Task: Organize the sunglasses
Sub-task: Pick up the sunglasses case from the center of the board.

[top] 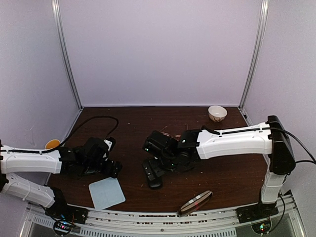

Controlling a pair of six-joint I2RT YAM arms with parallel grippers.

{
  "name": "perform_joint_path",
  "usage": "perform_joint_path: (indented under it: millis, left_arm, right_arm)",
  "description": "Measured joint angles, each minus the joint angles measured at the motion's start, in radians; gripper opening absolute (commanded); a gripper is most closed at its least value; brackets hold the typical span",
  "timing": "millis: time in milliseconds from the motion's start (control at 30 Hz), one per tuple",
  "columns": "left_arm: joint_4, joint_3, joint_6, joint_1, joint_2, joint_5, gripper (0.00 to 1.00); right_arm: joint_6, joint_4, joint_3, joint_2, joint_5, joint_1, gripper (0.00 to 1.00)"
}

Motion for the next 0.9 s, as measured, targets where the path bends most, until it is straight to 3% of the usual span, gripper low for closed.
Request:
perform_joint_path:
  millis: [900]
  left_arm:
    - [0.046,-0.056,-0.001,0.016,-0.014,0.005,0.98]
  right_arm:
    - [0.066,-0.195,0.26,0.312,-0.03,0.024,0.99]
